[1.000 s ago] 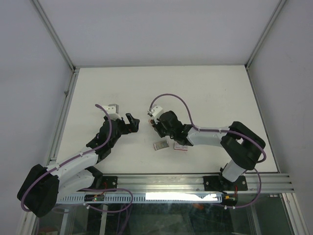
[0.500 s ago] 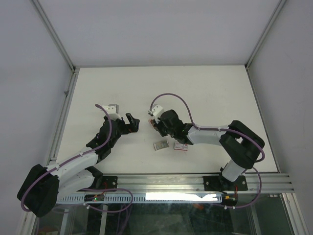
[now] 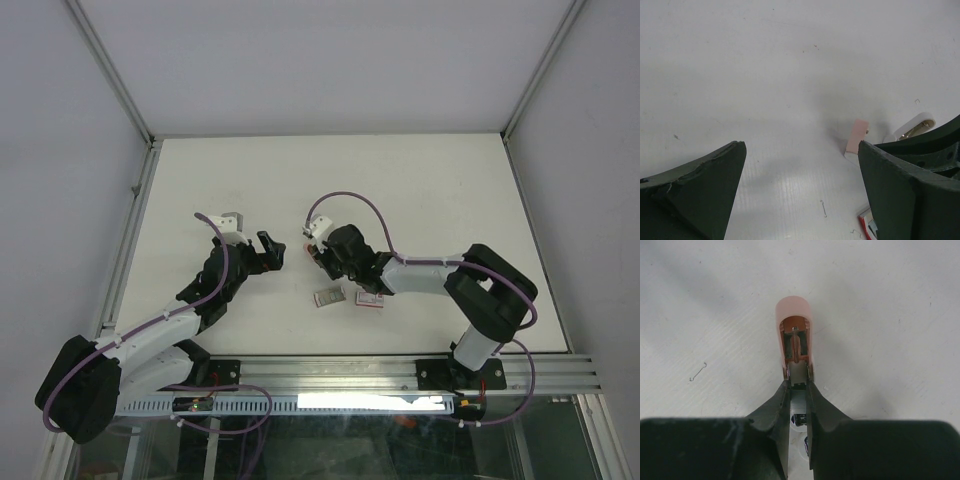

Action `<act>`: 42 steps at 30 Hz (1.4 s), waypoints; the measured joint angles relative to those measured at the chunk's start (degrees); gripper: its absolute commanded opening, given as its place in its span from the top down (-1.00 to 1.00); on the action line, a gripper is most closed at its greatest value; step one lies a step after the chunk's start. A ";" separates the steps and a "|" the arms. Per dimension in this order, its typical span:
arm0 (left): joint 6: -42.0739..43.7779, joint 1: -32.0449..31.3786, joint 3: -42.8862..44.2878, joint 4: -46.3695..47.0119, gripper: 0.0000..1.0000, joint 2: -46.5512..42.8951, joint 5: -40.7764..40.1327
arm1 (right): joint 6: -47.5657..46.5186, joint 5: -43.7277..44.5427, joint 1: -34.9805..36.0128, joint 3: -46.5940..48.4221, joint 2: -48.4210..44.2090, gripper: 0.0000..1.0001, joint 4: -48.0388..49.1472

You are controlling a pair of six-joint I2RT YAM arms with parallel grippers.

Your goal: Load the staples into the stapler

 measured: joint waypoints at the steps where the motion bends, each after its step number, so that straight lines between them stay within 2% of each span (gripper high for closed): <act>1: 0.00 0.00 0.00 -0.02 -0.98 0.00 0.00 | -0.04 0.00 0.00 0.00 0.11 0.70 0.00; 42: 0.02 0.00 0.00 0.00 -0.97 -0.02 0.00 | -1.73 -4.74 -2.14 0.00 -2.16 0.71 -0.48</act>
